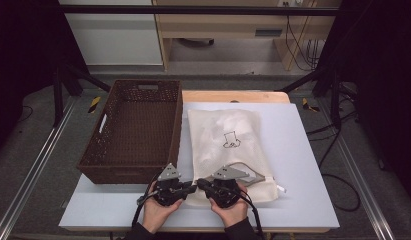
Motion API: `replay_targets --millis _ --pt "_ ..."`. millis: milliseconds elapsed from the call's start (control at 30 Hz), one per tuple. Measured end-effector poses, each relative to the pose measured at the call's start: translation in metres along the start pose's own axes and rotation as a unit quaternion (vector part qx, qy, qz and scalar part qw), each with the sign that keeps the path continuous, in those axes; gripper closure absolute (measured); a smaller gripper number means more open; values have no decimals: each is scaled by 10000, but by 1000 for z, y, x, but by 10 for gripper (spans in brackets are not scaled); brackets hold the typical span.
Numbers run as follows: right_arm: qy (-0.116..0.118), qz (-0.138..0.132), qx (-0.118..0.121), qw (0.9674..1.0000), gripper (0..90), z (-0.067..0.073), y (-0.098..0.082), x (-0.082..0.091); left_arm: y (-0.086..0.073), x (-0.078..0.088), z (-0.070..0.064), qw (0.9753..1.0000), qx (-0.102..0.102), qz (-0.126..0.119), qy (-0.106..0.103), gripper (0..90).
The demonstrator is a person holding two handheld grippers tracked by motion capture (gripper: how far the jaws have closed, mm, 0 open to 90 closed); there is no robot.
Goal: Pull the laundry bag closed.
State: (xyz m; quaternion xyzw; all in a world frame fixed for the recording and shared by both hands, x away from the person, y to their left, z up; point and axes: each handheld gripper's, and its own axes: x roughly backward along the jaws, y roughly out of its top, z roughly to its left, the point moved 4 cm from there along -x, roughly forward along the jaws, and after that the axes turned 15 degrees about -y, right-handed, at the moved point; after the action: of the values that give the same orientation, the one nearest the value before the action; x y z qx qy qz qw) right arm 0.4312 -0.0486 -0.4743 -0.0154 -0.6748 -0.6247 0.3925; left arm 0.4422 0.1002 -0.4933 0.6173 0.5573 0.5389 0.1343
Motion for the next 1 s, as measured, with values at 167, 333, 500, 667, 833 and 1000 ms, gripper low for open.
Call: replay_targets --millis 167,333,500,667,833,1000 --pt "-8 0 -74 10000 875 0 -3 -2 0 2 -3 9997 -92 16 220 835" --pt "-45 5 -212 9998 876 3 -8 -4 0 5 -5 9989 -151 -49 439 842" --pt "-96 -49 -282 9995 877 4 -11 -5 -1 6 -5 9985 -123 -17 529 847" --pt "-130 -93 -378 9992 877 2 -11 -5 0 7 -7 9984 -182 -54 531 847" --pt "-47 -131 -549 9984 877 -1 -8 0 4 13 -9 9984 -175 -209 496 852" --pt "-8 -57 -535 9985 876 -3 -11 -2 1 8 -8 9983 -228 -70 535 829"
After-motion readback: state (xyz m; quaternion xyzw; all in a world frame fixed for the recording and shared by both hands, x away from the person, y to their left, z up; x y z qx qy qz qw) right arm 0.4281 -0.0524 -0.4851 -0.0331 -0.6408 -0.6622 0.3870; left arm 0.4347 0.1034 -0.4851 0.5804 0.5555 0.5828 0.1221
